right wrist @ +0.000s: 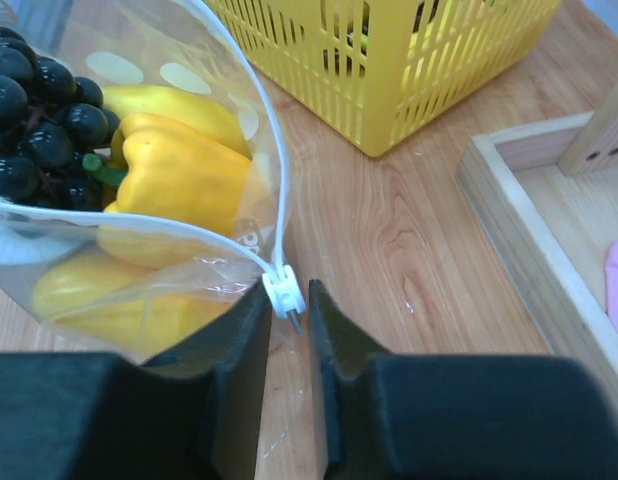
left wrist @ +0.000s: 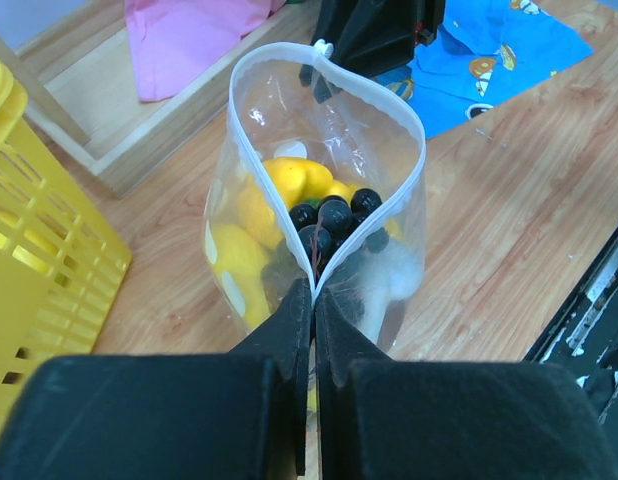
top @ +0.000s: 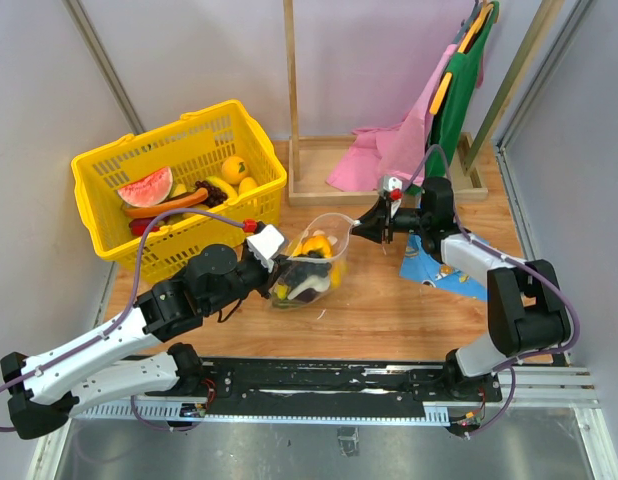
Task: Place the food in the zip-top bag and seal the zipper
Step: Adjust the zipper food storage bag at the center of the board.
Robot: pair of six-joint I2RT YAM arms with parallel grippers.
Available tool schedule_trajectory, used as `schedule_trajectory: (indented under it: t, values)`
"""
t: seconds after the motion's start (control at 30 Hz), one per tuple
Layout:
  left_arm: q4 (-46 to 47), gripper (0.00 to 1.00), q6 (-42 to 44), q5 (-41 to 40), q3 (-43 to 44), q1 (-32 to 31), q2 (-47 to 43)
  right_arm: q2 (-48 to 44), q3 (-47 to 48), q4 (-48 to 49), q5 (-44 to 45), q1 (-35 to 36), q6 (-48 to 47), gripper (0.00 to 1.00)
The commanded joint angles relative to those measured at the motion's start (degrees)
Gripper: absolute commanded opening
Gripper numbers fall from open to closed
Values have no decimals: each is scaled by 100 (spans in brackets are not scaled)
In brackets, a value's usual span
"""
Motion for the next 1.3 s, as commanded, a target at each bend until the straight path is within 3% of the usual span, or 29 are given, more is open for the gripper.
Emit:
schedule_trajectory:
  t: [0.0,0.07,0.27,0.43,0.6,0.7,0.83,1.13,1.27]
  values:
    - [121,0,130,-113,84,61,-74,-94,253,-282,-233,70,-388,13]
    - [-12,0,145,-262,157,68,-90,-243,371,-868,-167,44,-745,1]
    - [-515,0,190,-547,272,267,-191,-748,973,-3175,504,-280,-1861,1]
    - [-691,0,155,-375,186,825,-189,-1104,1423,-4755,846,-461,-2645,1]
    - [-734,0,121,-84,227,1196,187,-1387,2024,-6145,1030,-421,-3168,1]
    - [-726,0,100,8,313,1379,300,-1582,2225,-6731,1626,-308,-3324,1]
    - [-572,0,92,364,542,1441,316,-1950,1964,-6745,2004,-92,-3184,1]
    - [-501,0,-27,-338,-13,1476,486,-2697,1260,-5885,2360,68,-2577,1]
    - [-327,2,70,-99,-66,1476,421,-2740,1283,-5753,2516,261,-2368,1]
